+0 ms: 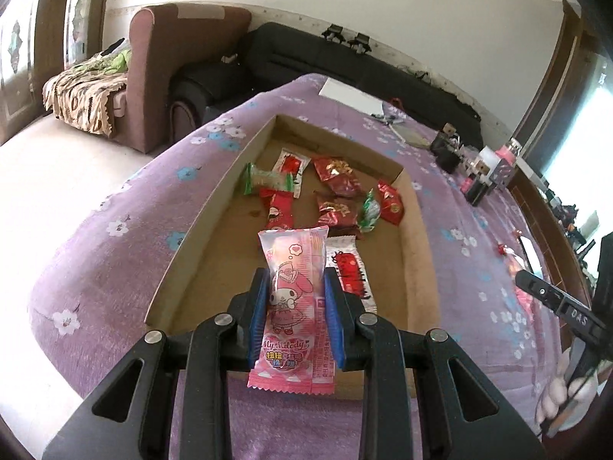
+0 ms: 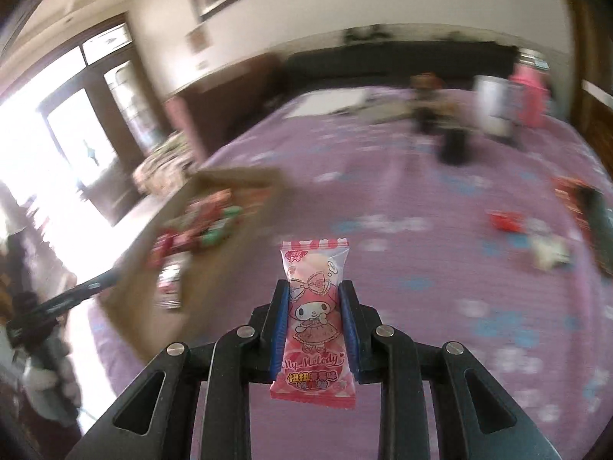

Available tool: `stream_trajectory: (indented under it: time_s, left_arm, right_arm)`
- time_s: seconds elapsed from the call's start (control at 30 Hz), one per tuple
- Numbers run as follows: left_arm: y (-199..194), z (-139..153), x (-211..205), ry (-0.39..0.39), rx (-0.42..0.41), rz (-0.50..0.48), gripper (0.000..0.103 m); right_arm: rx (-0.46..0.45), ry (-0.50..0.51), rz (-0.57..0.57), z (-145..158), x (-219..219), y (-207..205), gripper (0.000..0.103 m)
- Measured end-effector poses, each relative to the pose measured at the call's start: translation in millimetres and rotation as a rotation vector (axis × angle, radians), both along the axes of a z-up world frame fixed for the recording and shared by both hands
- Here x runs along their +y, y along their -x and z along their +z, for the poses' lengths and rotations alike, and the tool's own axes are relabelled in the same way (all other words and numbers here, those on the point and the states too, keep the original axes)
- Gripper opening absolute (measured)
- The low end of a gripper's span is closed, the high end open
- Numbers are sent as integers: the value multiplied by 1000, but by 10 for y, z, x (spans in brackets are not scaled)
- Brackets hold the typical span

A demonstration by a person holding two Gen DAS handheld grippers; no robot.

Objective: Organize snacks
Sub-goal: 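Carry both pink candy bars over the box and open both tools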

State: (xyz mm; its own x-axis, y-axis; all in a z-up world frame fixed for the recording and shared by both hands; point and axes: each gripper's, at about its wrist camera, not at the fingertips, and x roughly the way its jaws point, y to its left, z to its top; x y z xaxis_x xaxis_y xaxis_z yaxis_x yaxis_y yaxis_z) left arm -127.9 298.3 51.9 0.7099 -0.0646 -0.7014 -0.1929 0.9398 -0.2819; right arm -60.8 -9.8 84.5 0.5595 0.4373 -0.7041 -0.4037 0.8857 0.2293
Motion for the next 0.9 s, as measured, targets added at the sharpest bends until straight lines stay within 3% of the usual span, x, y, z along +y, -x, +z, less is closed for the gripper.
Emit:
stream_trajectory:
  time_s: [0.23, 0.53, 0.63, 0.73, 0.8, 0.9]
  left_arm:
    - [-305, -127, 83, -16, 63, -20, 26]
    - [-404, -246, 158, 46, 95, -44, 30]
    - [-322, -206, 178, 66, 92, -50, 39]
    - [-235, -117, 186, 86, 63, -60, 40]
    - [-191, -55, 180, 90, 42, -54, 58]
    - [-86, 66, 141, 73, -11, -22, 66]
  right_arm:
    - [30, 22, 146, -109, 1037, -33, 26]
    - [72, 118, 162, -367, 1707, -300, 26]
    - [90, 151, 139, -497, 1746, -386, 28]
    - [95, 145, 126, -553, 1743, -388, 29]
    - [83, 128, 130, -546, 1722, -356, 32]
    - [46, 118, 140, -482, 1702, -272, 34]
